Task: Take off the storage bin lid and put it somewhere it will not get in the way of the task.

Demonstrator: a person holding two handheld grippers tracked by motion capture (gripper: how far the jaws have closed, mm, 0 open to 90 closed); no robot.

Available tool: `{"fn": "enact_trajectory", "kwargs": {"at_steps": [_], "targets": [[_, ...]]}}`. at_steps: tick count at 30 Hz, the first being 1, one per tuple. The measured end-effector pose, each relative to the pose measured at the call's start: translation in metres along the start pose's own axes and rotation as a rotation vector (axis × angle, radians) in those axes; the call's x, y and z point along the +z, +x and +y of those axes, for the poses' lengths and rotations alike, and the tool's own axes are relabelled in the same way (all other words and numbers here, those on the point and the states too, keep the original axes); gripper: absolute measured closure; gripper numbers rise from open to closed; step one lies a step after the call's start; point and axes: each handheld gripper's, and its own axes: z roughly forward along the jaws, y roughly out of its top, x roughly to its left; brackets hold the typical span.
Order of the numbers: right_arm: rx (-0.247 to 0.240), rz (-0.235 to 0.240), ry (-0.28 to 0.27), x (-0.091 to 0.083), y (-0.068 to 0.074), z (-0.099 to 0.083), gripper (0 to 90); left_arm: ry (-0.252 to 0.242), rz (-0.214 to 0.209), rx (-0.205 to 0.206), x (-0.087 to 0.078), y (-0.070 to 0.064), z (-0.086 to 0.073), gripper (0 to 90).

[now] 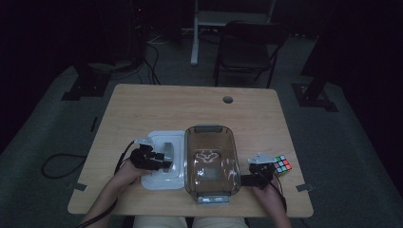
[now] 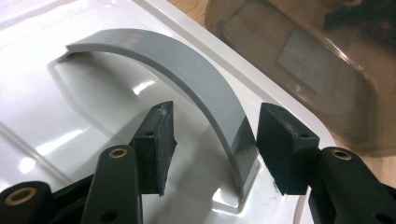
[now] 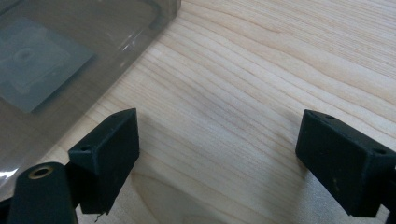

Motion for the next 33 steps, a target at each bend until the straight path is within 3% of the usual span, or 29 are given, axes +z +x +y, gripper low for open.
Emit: {"fn": "enact_trajectory", "kwargs": {"at_steps": [6,7,9,14,16,18,19,21,24,26,29,33], "targets": [[0.0,0.0,0.0,0.0,0.0,0.0,13.2,-0.025,0.012,-0.016,-0.009,0.001,0.0,47.8],[0.0,0.0,0.0,0.0,0.0,0.0,13.3,-0.016,0.008,-0.045,-0.013,0.003,0.0,47.8],[-0.001,0.0,0.0,0.0,0.0,0.0,13.3,-0.01,0.025,-0.069,-0.016,0.005,-0.001,34.0],[-0.001,0.0,-0.001,0.0,0.0,0.0,13.3,-0.048,0.035,-0.1,-0.028,0.008,-0.005,26.9],[-0.001,0.0,-0.001,0.0,0.0,0.0,13.2,-0.06,0.052,-0.097,-0.034,0.008,-0.006,18.6],[-0.001,0.0,0.0,0.0,0.0,0.0,13.2,-0.07,0.076,-0.096,-0.037,0.008,-0.006,18.2],[-0.001,0.0,0.0,0.0,0.0,0.0,13.3,-0.096,0.122,-0.087,-0.045,0.007,-0.007,18.2],[0.0,0.0,0.0,0.0,0.0,0.0,13.3,-0.118,0.144,-0.1,-0.052,0.008,-0.009,10.5],[-0.001,0.0,-0.001,0.0,0.0,0.0,13.3,-0.126,0.201,-0.122,-0.061,0.01,-0.012,8.7],[-0.001,0.0,0.0,0.0,0.0,0.0,13.3,-0.128,0.216,-0.133,-0.065,0.012,-0.016,1.6],[-0.001,0.0,-0.001,0.0,0.0,0.0,13.3,-0.138,0.278,-0.159,-0.071,0.015,-0.022,1.6],[0.0,0.0,0.0,0.0,0.0,0.0,13.2,-0.156,0.401,-0.169,-0.076,0.016,-0.031,1.7]]}}
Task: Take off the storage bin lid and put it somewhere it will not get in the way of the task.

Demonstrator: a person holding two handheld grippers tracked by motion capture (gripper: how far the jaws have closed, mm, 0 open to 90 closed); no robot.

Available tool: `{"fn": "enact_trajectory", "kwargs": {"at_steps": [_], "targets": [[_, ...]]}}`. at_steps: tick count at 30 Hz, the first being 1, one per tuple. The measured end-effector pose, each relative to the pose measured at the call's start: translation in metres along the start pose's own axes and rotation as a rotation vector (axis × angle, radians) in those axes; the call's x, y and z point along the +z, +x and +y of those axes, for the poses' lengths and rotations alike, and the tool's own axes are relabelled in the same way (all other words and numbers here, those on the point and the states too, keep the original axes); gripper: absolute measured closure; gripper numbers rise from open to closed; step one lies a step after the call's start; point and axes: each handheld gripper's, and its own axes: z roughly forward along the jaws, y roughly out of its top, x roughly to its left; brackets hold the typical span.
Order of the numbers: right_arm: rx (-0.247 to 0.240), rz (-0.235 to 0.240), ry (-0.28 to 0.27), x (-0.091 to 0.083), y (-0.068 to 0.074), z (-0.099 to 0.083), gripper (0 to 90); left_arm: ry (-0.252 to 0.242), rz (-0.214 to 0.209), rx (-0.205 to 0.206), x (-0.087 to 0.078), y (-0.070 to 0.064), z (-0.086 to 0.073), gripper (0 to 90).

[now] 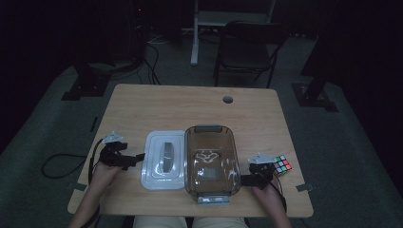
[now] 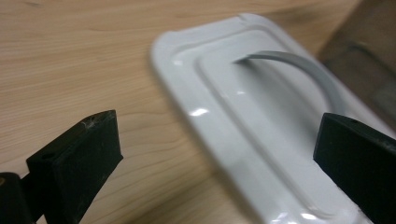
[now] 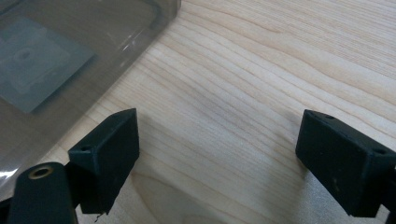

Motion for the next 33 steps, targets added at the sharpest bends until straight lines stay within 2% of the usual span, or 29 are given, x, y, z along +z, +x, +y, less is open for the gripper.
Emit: {"fn": "enact_trajectory", "kwargs": {"at_steps": [1,3,5,9,11,15,18,19,20,21,22,24,26,29,33], "targets": [[0.0,0.0,0.0,0.0,0.0,0.0,13.3,-0.006,0.035,0.002,-0.001,0.0,-0.002,1.7],[-0.001,0.0,0.0,0.0,0.0,0.0,13.2,-0.011,0.05,0.0,-0.003,0.001,-0.003,1.7],[-0.001,0.0,0.0,0.0,0.0,0.0,13.3,-0.01,0.141,-0.013,-0.005,0.002,-0.007,1.7],[-0.001,0.0,0.001,0.0,0.0,0.0,13.3,-0.012,0.219,-0.033,-0.006,0.005,-0.013,1.7],[-0.001,0.0,0.001,0.0,0.0,0.0,13.3,-0.006,0.235,-0.056,-0.006,0.008,-0.015,1.6],[0.0,0.0,-0.001,0.0,0.0,0.0,13.2,0.011,0.239,-0.108,-0.004,0.011,-0.02,1.6],[0.0,0.0,0.0,0.0,0.0,0.0,13.3,0.021,0.288,-0.122,-0.003,0.011,-0.024,1.7],[-0.001,0.0,-0.001,0.0,0.0,0.0,13.2,0.021,0.293,-0.126,-0.003,0.012,-0.025,1.6],[-0.001,0.0,-0.001,0.0,0.0,0.0,13.3,0.026,0.32,-0.134,-0.002,0.012,-0.026,1.6],[-0.001,0.0,-0.001,0.0,0.0,0.0,13.3,0.026,0.32,-0.134,-0.002,0.012,-0.026,1.7],[0.0,0.0,0.0,0.0,0.0,0.0,13.3,0.029,0.364,-0.144,-0.001,0.012,-0.028,1.7],[-0.001,0.0,-0.001,0.0,0.0,0.0,13.2,0.028,0.388,-0.157,0.0,0.014,-0.031,1.7],[-0.001,0.0,-0.001,0.0,0.0,0.0,13.3,0.044,0.405,-0.167,0.002,0.015,-0.033,1.6],[-0.001,0.0,-0.001,0.0,0.0,0.0,13.3,0.035,0.411,-0.178,0.003,0.016,-0.036,1.7],[-0.001,0.0,-0.001,0.0,0.0,0.0,13.3,0.054,0.425,-0.17,0.007,0.016,-0.038,1.7]]}}
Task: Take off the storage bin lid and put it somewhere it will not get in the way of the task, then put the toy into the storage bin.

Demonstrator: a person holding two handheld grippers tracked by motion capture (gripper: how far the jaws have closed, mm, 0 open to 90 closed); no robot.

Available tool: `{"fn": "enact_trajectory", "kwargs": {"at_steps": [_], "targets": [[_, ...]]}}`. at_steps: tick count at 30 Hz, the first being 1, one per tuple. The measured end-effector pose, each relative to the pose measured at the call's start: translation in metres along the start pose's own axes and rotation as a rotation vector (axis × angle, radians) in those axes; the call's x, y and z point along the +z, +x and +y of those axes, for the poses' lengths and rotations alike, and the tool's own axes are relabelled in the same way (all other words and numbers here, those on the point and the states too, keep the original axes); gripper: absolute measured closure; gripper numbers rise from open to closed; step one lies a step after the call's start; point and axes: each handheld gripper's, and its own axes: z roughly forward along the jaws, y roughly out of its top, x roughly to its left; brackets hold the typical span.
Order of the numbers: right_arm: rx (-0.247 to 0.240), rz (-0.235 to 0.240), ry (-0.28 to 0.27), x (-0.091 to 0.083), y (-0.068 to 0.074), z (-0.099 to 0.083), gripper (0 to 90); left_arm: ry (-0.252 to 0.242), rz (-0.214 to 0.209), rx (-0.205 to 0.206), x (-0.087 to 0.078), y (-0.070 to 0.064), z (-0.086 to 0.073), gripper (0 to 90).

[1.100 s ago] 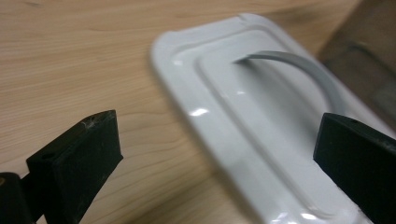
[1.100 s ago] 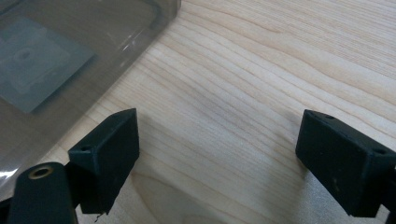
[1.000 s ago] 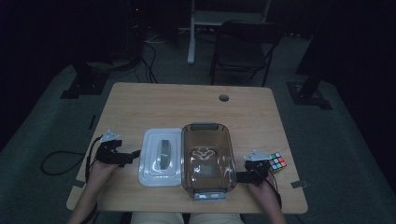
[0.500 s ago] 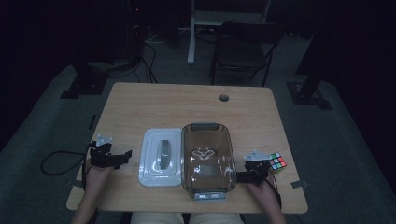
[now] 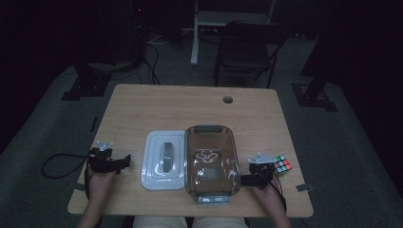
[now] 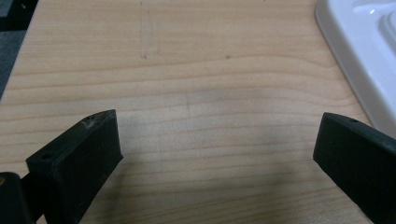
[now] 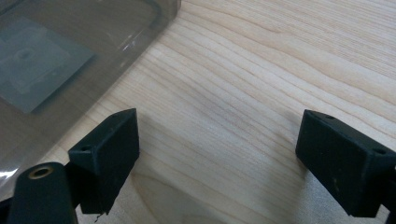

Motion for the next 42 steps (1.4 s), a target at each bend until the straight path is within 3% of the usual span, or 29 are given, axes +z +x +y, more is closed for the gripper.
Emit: {"fn": "enact_trajectory", "kwargs": {"at_steps": [6,10,16,22,42], "targets": [[0.0,0.0,0.0,0.0,0.0,0.0,13.2,0.023,0.021,0.026,0.0044,-0.0056,-0.0021,1.7],[0.0,0.0,0.0,0.0,0.0,0.0,13.2,0.008,0.028,0.024,0.0046,-0.0074,-0.0036,1.7],[0.0,0.0,0.0,0.0,0.0,0.0,13.3,0.015,-0.001,0.022,0.0058,-0.0059,-0.0028,1.7],[0.0,0.0,0.0,0.0,0.0001,0.0,13.2,0.013,0.018,-0.002,0.0052,-0.0062,-0.0037,1.7],[-0.003,-0.001,0.001,-0.0001,0.0002,0.0,13.1,0.013,0.016,0.002,0.0047,-0.0061,-0.0043,1.6]]}}
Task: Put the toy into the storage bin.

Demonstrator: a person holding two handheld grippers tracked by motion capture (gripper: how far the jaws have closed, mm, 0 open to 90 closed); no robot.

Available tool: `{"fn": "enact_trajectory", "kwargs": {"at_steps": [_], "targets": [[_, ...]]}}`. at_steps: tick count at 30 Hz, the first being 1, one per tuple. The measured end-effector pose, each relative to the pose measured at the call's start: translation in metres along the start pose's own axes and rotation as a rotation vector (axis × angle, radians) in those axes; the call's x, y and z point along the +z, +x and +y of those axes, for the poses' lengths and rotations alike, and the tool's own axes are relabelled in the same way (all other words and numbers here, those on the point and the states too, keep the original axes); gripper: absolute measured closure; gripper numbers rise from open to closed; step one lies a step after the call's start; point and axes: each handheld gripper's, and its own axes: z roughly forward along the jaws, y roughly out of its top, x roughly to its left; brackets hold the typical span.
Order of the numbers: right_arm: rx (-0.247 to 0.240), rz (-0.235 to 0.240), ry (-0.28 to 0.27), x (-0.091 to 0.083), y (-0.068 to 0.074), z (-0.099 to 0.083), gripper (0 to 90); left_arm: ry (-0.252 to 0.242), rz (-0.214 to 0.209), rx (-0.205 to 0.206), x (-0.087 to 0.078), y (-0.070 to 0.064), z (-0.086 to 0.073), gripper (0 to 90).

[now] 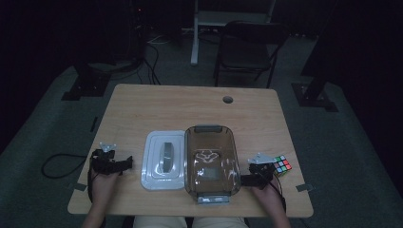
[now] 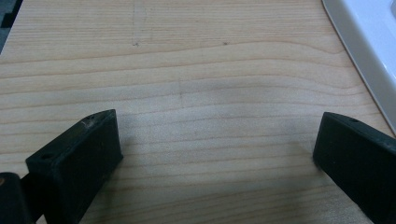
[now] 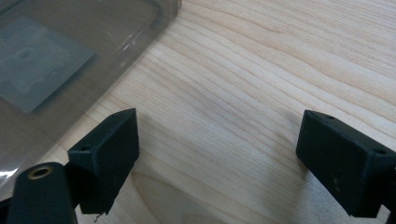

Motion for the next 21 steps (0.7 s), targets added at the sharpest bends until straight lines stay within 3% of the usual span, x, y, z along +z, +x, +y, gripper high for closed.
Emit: {"fn": "enact_trajectory", "kwargs": {"at_steps": [18,21], "targets": [[-0.026,-0.036,0.028,-0.008,0.008,0.001,15.1,-0.001,-0.001,0.0,0.0,0.0,0.0,1.7],[-0.01,-0.043,-0.002,-0.021,0.008,0.006,15.1,-0.001,-0.003,0.003,0.0,-0.001,0.0,1.6]]}}
